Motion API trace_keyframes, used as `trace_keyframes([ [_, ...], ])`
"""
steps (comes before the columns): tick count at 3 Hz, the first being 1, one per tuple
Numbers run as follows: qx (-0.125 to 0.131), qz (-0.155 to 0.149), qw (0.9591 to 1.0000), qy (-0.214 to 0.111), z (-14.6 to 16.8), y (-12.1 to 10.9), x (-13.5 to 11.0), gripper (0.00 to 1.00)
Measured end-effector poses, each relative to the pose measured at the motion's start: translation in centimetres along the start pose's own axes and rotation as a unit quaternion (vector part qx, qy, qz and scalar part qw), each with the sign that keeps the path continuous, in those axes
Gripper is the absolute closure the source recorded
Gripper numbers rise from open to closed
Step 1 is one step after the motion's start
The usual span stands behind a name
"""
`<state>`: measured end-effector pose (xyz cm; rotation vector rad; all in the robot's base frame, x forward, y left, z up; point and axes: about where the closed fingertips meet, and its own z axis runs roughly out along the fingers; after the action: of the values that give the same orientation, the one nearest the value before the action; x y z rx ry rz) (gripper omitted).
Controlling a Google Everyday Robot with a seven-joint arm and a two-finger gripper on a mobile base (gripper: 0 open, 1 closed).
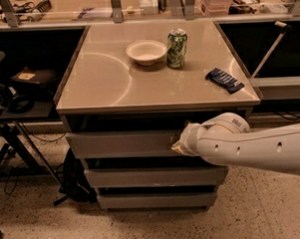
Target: Open top drawer
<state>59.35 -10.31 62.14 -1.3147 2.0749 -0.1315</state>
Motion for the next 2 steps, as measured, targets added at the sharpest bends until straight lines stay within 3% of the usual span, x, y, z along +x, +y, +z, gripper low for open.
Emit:
trace_keyframes([
  [1,0.000,0.000,1.0000,0.000,-0.63,-0.39,-0.47,0.88],
  [2,0.000,0.000,1.0000,0.000,-1.21,-0.75,-0.88,1.00],
])
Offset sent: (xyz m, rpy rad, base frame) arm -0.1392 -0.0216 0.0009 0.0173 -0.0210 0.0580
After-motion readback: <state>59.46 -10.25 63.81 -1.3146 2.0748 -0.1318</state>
